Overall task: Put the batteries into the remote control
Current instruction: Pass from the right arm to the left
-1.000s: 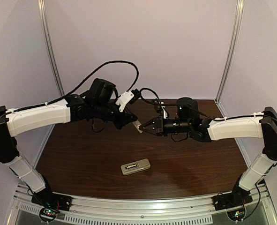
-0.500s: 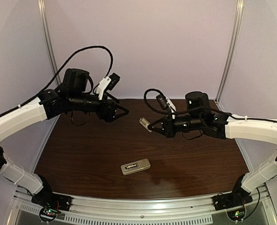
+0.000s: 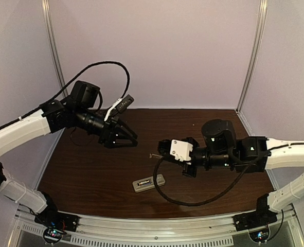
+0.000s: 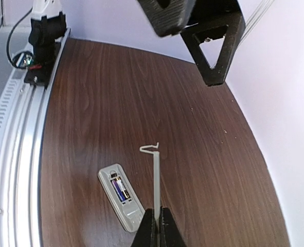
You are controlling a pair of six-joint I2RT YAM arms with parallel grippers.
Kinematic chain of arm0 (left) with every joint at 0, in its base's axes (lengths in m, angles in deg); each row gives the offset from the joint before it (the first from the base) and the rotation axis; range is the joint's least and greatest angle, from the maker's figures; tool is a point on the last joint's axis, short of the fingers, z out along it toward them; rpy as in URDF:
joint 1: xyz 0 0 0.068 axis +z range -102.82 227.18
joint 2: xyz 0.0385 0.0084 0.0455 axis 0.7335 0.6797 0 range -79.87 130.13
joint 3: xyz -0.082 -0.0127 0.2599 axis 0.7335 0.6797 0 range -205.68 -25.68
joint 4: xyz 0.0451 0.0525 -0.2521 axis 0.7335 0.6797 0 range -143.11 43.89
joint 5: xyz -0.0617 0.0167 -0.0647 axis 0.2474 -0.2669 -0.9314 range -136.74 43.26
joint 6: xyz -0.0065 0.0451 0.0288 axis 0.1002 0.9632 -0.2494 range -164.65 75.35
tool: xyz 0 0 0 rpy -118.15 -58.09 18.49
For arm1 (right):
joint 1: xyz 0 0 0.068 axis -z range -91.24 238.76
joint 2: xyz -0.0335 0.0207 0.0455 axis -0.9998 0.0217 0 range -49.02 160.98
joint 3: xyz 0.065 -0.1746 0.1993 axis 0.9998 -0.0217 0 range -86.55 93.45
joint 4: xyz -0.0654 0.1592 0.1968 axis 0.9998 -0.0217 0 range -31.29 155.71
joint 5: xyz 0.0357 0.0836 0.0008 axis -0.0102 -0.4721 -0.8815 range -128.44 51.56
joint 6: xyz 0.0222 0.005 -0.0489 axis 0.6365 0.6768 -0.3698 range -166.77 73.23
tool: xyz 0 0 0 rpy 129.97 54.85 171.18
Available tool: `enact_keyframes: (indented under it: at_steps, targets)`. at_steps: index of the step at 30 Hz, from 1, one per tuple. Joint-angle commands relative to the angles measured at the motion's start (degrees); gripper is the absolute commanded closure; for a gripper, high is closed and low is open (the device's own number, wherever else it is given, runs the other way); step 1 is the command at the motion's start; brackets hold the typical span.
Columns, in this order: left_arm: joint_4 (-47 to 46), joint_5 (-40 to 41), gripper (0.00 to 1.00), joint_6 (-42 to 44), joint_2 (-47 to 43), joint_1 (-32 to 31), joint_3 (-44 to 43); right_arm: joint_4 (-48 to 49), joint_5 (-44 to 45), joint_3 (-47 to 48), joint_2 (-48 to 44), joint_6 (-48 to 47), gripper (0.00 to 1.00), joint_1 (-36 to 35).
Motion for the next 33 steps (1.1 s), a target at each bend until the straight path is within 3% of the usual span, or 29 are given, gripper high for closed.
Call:
enact_keyframes:
  at_steps: [1,10,14,22,28,33]
  targets:
    - [1.62,-10.35,0.33,-2.22,0.61,-0.2,2.27,-3.69,17.56,-0.59,-1.1,-10.59,1.0,-6.05]
    - [6.1,-10.27,0.36,1.01,2.43,-4.68,3.78,-1.49,32.77,-4.01,-1.6,-20.52,0.98,-18.21]
    - [7.25,-9.18,0.41,1.84,4.67,-7.16,2.16,1.57,37.55,-5.46,-1.4,-24.46,0.98,-21.82]
    - [7.26,-8.08,0.47,2.09,9.02,-10.65,-0.52,4.73,39.89,-6.28,0.1,-29.26,0.98,-24.53]
    - [7.11,-7.96,0.45,2.54,11.15,-13.3,-2.18,5.01,40.66,-6.31,1.54,-30.52,0.99,-25.51]
    - [7.61,-3.75,0.49,2.92,12.02,-14.53,-4.16,4.8,40.03,-6.22,1.78,-29.98,0.99,-25.7]
